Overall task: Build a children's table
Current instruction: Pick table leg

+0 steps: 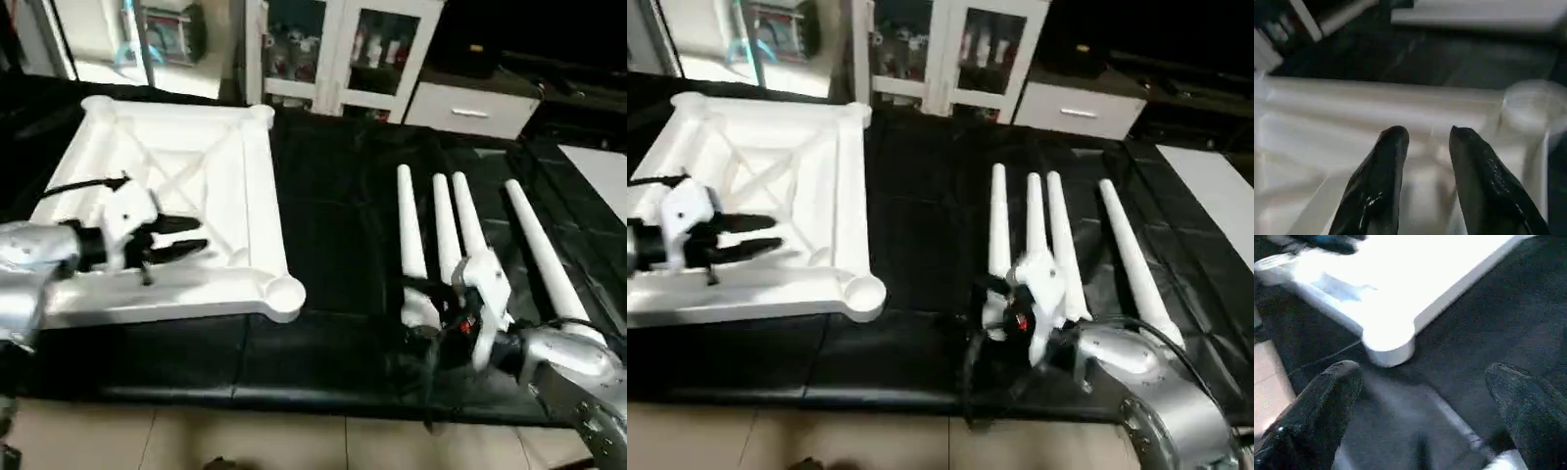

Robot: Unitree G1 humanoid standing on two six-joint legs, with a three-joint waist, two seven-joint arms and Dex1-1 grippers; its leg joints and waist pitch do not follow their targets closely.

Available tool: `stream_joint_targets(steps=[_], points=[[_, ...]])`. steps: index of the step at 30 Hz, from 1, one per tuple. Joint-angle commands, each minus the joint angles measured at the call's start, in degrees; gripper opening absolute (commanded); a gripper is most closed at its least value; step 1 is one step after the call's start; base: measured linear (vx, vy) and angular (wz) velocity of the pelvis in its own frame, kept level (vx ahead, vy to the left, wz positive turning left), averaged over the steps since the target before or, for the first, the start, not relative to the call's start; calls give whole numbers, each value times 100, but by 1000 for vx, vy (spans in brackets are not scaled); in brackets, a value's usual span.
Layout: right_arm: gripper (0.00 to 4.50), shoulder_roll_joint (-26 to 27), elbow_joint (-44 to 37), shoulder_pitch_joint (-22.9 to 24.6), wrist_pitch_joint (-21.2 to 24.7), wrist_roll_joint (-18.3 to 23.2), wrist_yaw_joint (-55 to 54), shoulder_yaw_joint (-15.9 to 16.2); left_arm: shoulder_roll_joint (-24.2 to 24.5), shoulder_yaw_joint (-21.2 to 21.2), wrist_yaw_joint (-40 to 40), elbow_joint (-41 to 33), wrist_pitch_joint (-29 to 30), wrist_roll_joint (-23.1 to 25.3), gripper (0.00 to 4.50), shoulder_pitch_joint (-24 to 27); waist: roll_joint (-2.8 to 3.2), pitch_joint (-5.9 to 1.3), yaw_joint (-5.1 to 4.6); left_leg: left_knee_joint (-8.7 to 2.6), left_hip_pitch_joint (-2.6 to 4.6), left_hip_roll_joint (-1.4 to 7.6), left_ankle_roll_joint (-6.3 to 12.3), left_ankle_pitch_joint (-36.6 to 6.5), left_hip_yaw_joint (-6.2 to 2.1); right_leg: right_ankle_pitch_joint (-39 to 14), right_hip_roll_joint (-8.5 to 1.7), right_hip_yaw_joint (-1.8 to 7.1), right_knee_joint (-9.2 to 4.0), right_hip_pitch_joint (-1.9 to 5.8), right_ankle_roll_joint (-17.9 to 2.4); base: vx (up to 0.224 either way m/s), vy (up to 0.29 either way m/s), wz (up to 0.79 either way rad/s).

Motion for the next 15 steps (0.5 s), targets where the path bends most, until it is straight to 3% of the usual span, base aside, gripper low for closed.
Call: stream_joint_targets(steps=[1,2,3,4,6,7,8,10,11,12,13,14,15], points=[[450,252,348,-458,320,-496,-985,-257,-299,94,636,-758,539,-125,172,139,180,-291,-39,-461,41,317,-486,-1190,-126,-448,-477,274,-406,207,-1104,0,0,0],[450,375,515,-633,460,-582,-1278,-324,-444,100,880,-937,670,-120,172,204,201,-288,-63,-438,57,307,-534,-1198,-113,-573,-471,284,-408,187,-1115,0,0,0],[450,538,727,-833,685,-491,-1511,-454,-658,127,1246,-1113,847,-88,172,261,262,-294,-76,-430,59,294,-545,-1206,-109,-598,-466,291,-410,193,-1122,0,0,0],[450,796,1146,-1206,824,-393,-1826,-634,-1122,166,1818,-1439,1078,-197,172,382,275,-299,-98,-407,74,294,-545,-1210,-104,-588,-457,295,-423,183,-1130,0,0,0],[450,893,1283,-1326,833,-337,-1902,-674,-1273,200,1986,-1549,1170,-291,172,435,230,-314,-119,-378,56,281,-497,-1181,-87,-542,-449,294,-434,205,-1162,0,0,0],[450,931,1500,-1508,754,-443,-1943,-582,-1422,186,2185,-1702,1289,-282,172,504,177,-323,-111,-364,35,269,-416,-1004,-69,-385,-425,307,-433,231,-1086,0,0,0],[450,965,1740,-1679,694,-599,-2010,-475,-1529,165,2340,-1788,1360,-233,172,552,213,-329,-113,-371,8,274,-408,-864,-90,-240,-427,301,-392,253,-1073,0,0,0],[450,1098,2311,-2049,553,-900,-2204,-368,-1756,115,2677,-2029,1494,-37,172,662,130,-337,-160,-356,-14,272,-364,-561,-79,17,-411,284,-379,269,-1038,0,0,0],[450,1115,2407,-2112,574,-931,-2240,-367,-1780,99,2737,-2080,1544,12,172,677,150,-324,-174,-366,-31,263,-365,-525,-83,1,-409,280,-378,275,-1036,0,0,0],[450,1143,2559,-2212,606,-979,-2298,-365,-1819,74,2831,-2159,1624,88,172,700,152,-332,-164,-347,2,270,-341,-464,-64,40,-411,293,-378,257,-1007,0,0,0],[450,1244,2954,-2507,705,-1086,-2379,-293,-1777,-26,2923,-2422,1746,279,172,798,60,-333,-196,-348,-19,267,-289,-416,-65,32,-402,283,-368,273,-988,0,0,0],[450,1320,3282,-2756,890,-1019,-2393,-347,-1746,-90,2798,-2703,1876,141,172,886,36,-327,-193,-352,-18,262,-262,-398,-64,-56,-408,280,-383,275,-956,0,0,0],[450,1342,3424,-2859,982,-987,-2401,-376,-1733,-109,2723,-2804,1953,41,172,913,63,-331,-200,-344,-6,262,-241,-343,-63,-73,-414,281,-366,262,-953,0,0,0]])
